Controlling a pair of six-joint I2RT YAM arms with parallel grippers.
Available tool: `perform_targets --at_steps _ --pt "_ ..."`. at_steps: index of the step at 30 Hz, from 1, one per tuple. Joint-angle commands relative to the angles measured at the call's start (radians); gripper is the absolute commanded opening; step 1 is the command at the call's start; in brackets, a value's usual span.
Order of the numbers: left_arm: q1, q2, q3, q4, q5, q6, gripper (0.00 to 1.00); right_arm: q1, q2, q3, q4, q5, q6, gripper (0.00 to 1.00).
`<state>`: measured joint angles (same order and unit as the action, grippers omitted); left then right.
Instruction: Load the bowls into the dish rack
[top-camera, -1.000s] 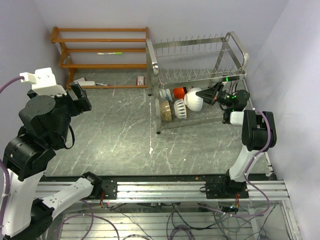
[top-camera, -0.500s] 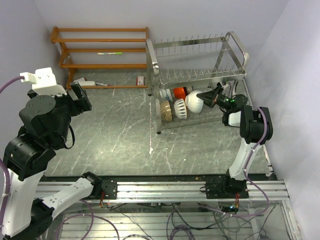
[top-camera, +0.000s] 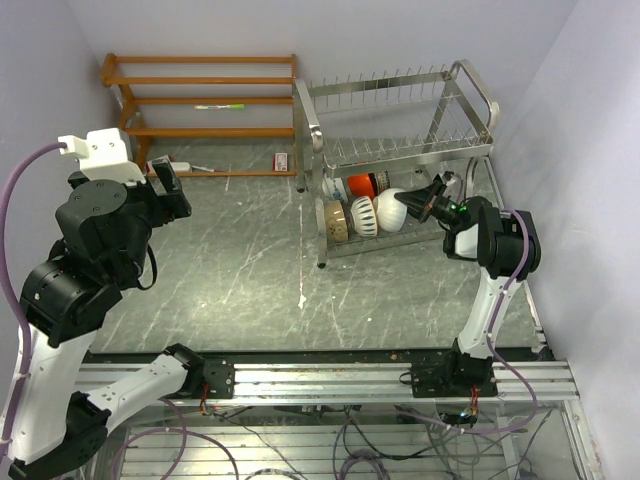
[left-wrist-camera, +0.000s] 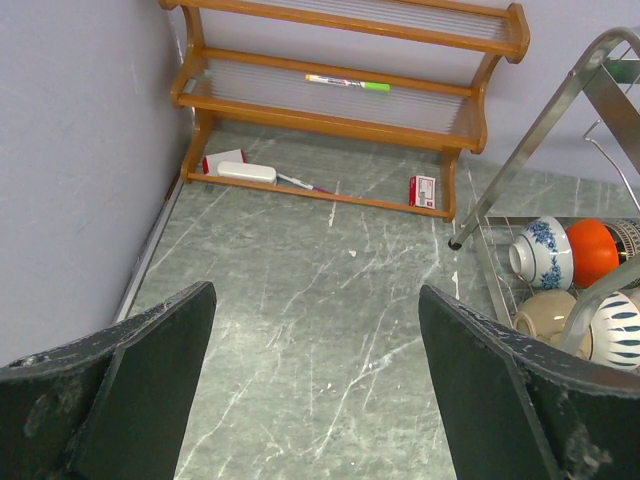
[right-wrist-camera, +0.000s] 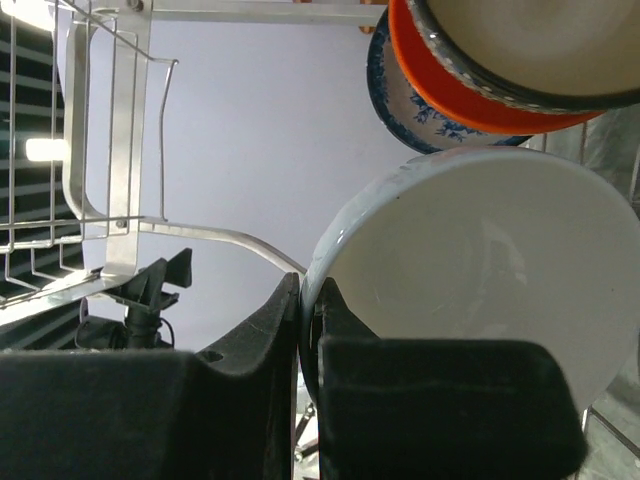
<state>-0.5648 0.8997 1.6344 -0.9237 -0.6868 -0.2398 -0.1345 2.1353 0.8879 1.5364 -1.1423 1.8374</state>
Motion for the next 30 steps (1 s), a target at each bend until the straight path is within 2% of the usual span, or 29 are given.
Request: perform_targets --at_steps 1,10,16,20,24,30 --pt "-0.005 -0.004 -0.004 0.027 0.002 -0.007 0.93 -0.03 0.055 -0.032 0.153 0.051 0.018 0.0" --pt "-0.005 -0.025 -0.01 0.006 -0.01 -0.026 0.93 -0.03 -0.04 -0.063 -0.185 0.063 -0.256 0.03" --pt "-0.005 -0.034 -0.005 0.001 -0.014 -0.026 0.93 -0.03 -0.124 -0.024 -0.513 0.075 -0.454 0.2" --pt "-0.004 -0.036 -0.009 0.006 -0.012 -0.021 0.93 -0.03 -0.179 0.0 -0.665 0.09 -0.547 0.37" --pt "-0.006 -0.039 -0.011 0.006 -0.003 -0.021 0.93 -0.03 -0.224 0.03 -0.799 0.107 -0.641 0.42" --pt "-0.006 -0.047 -0.011 0.006 0.006 -0.021 0.93 -0.028 -0.284 0.073 -0.998 0.143 -0.769 0.62"
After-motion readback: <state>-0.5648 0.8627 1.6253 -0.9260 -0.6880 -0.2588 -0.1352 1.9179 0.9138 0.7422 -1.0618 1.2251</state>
